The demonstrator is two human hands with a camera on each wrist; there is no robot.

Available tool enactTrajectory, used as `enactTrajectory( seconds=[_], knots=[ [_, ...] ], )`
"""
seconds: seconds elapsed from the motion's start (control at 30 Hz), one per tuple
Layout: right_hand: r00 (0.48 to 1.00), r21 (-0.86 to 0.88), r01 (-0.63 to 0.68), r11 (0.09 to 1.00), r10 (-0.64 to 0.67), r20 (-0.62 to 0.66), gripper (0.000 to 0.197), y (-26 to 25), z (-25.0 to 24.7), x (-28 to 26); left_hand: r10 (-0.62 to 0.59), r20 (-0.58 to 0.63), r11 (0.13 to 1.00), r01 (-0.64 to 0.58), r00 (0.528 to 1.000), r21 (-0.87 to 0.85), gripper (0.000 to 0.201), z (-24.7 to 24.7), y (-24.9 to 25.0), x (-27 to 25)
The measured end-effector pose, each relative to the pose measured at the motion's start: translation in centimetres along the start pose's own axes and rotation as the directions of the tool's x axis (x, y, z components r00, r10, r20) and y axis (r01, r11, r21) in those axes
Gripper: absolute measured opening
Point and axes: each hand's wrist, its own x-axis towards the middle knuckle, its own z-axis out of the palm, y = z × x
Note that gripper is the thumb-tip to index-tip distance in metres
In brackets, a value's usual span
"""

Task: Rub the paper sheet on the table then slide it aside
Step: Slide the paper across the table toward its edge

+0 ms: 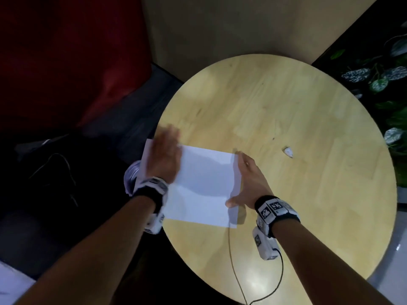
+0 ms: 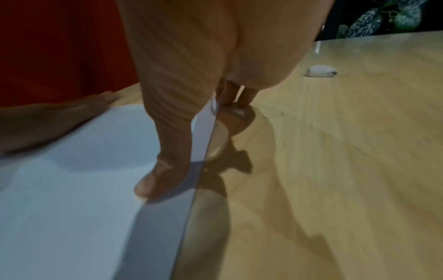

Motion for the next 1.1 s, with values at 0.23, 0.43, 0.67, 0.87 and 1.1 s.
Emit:
enactTrajectory(
  seconds=[0.23,0.43,0.67,0.87,1.1],
  knots=[
    [0.998,-0.305,0.027,0.952,-0.011,0.056,0.144,-0.7,-0.2,0.9,0.34,0.243,0.933,-0.293,0.908,-0.209,0.06,0.3,9.9,-4.0],
    [0.998,-0.304,0.024,0.952,-0.003,0.069,0.143,-0.7,-0.1,0.8,-0.199,0.051,0.975,0.192,0.979,0.115,0.063,-2.3,-1.9,-5.3],
    [0.998,-0.344,0.014,0.939,0.01,0.067,0.143,-0.9,-0.3,0.9,0.067,0.099,0.99,-0.053,0.993,-0.133,0.063,-0.4,8.1,-7.1],
    [0.998,-0.335,0.023,0.942,-0.003,0.06,0.144,-0.6,-0.3,0.9,0.12,0.165,0.987,-0.1,0.979,-0.123,0.06,-1.6,5.5,-12.2],
    [0.999,-0.316,0.027,0.948,-0.013,0.049,0.143,-0.8,-0.4,0.8,-0.147,0.055,0.988,0.149,0.988,-0.047,0.062,-4.0,2.6,-3.2]
  ],
)
